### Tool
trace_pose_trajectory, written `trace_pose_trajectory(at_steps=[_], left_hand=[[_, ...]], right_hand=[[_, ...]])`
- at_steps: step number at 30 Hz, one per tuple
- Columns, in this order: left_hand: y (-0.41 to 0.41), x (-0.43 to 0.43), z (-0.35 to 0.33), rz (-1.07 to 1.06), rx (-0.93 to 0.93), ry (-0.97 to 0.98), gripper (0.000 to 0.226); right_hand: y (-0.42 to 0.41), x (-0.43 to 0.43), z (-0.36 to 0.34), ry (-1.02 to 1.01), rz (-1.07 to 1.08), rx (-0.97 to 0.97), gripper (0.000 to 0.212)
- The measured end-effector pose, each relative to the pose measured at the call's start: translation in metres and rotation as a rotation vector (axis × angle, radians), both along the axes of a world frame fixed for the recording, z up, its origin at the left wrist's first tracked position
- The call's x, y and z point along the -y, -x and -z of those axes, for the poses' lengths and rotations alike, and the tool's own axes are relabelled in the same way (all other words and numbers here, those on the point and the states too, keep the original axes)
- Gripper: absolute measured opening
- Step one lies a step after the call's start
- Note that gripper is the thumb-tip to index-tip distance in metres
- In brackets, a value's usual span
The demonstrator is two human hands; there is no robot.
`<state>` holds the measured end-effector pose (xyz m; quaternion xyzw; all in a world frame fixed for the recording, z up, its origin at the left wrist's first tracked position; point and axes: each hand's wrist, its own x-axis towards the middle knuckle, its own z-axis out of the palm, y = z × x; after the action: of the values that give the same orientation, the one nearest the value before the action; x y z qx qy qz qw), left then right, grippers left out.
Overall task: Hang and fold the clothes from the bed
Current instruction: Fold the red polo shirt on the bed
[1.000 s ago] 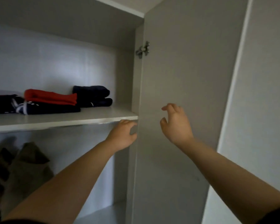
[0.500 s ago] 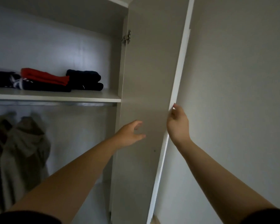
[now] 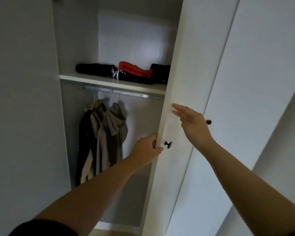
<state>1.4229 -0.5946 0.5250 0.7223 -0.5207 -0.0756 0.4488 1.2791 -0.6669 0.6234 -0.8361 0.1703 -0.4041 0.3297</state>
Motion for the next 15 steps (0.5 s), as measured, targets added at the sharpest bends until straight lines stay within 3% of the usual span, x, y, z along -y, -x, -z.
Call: trace_pose_trajectory(at_steps=[9, 15], left_hand=[[-0.161, 0.049, 0.000, -0.141, -0.026, -0.081, 0.019], [-0.224, 0.089, 0.001, -0.076, -0.099, -0.063, 0.007]], right_hand=[[-0.165, 0.062, 0.035, 0.599, 0.154, -0.344, 0.085], [-0.228, 0.102, 0.049, 0.686, 0.236, -0.384, 0.083]])
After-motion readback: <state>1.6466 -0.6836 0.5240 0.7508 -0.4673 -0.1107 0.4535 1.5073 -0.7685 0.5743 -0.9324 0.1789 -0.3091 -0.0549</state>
